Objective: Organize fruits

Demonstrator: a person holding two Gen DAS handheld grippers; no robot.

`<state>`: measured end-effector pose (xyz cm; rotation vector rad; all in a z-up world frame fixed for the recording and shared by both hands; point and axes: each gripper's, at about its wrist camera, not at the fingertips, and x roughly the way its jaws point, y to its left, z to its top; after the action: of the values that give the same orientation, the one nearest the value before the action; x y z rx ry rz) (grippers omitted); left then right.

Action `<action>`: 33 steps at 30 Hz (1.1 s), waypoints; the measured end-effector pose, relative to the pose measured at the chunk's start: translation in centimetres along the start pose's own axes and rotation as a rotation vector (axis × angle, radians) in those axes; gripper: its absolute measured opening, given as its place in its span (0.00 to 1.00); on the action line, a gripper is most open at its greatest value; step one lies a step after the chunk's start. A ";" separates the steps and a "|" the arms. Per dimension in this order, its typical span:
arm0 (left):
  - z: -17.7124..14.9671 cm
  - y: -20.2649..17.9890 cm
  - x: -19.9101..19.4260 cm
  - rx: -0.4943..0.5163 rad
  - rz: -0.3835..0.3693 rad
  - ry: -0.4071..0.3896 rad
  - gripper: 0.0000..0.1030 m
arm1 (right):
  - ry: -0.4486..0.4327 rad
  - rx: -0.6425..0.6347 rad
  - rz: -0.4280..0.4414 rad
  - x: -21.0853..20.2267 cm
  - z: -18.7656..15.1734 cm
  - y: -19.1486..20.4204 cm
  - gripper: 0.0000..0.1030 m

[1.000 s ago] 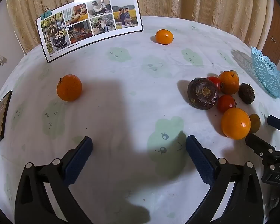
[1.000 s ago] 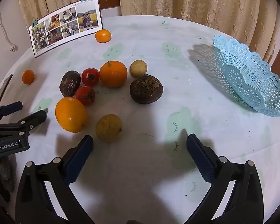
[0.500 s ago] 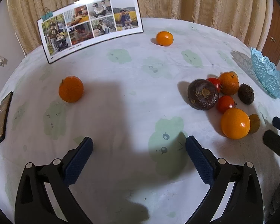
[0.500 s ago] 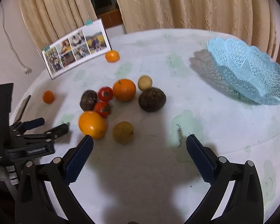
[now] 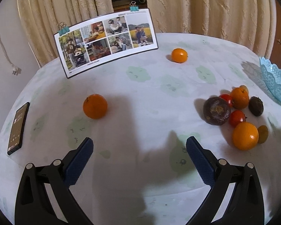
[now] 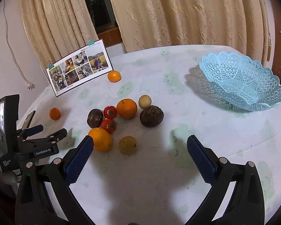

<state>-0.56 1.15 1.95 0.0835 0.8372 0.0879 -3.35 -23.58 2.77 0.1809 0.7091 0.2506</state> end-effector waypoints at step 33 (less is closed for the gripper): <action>-0.4 0.4 0.4 -0.020 -0.020 0.022 0.95 | 0.022 -0.008 -0.014 1.0 -0.7 -0.2 0.98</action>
<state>-0.64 1.61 1.40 0.0554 0.8586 0.0786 -3.06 -23.41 1.61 0.1661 0.7310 0.2422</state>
